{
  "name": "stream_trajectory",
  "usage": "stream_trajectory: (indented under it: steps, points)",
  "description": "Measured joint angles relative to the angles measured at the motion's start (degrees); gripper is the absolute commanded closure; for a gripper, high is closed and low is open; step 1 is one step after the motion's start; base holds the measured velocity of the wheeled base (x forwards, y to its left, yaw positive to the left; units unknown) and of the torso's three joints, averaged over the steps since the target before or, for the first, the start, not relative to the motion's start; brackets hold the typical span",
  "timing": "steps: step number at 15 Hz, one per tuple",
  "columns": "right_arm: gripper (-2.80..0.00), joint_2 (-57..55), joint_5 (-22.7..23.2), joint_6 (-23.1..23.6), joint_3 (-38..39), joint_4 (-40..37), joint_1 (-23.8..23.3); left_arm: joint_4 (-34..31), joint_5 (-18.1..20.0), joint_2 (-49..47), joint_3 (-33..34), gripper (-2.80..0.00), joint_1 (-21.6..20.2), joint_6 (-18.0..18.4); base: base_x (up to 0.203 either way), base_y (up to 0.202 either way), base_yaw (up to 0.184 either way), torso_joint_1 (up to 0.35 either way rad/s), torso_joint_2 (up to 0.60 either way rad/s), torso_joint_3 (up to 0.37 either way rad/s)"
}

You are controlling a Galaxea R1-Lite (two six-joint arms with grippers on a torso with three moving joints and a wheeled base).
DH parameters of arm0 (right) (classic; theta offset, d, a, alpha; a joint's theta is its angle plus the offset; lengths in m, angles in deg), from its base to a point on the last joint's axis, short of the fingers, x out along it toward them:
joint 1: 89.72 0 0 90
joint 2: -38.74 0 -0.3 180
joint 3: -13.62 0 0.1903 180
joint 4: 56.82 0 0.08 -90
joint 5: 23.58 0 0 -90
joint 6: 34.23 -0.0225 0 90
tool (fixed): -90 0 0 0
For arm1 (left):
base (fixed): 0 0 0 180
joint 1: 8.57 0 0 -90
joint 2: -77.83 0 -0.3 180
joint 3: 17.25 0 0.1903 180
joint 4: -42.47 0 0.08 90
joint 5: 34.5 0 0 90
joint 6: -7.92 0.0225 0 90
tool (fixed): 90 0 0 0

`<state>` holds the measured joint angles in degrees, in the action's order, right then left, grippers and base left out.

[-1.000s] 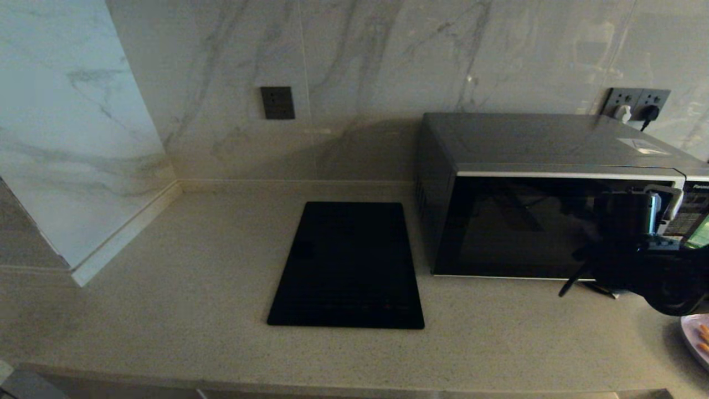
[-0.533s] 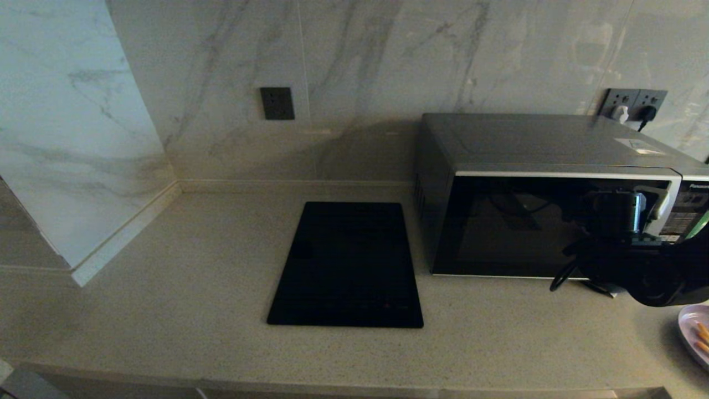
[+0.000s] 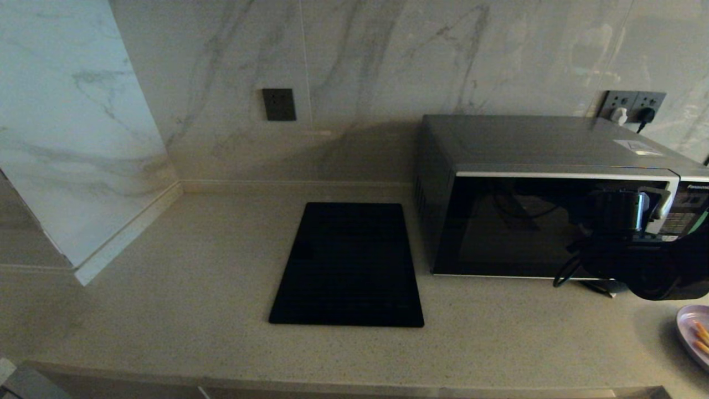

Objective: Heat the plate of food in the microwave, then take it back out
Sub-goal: Open the microwave oven

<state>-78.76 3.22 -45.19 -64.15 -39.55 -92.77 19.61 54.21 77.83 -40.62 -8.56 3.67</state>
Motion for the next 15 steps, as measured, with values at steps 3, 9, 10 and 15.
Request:
stream_trajectory:
  steps: [3, 9, 10, 15]
  points:
    - [-2.8, -0.6, 0.1, -0.1, -0.7, 0.4, -0.7, 0.0, 0.0, 0.0, 0.0, 0.0, 0.0, 0.0, 0.0, 0.0, 0.0, 0.0, 0.0, 0.0]
    - [-2.8, -1.6, -0.8, 0.3, -2.1, 0.5, -0.6, 0.0, 0.0, 0.0, 0.0, 0.0, 0.0, 0.0, 0.0, 0.0, 0.0, 0.0, 0.0, 0.0]
    - [-2.8, -1.6, -1.9, 0.3, -2.1, 0.6, -0.2, 0.0, 0.0, 0.0, 0.0, 0.0, 0.0, 0.0, 0.0, 0.0, 0.0, 0.0, 0.0, 0.0]
    - [-2.8, -1.2, -4.6, 0.6, -1.2, 0.8, 2.2, 0.0, 0.0, 0.0, 0.0, 0.0, 0.0, 0.0, 0.0, 0.0, 0.0, 0.0, 0.0, 0.0]
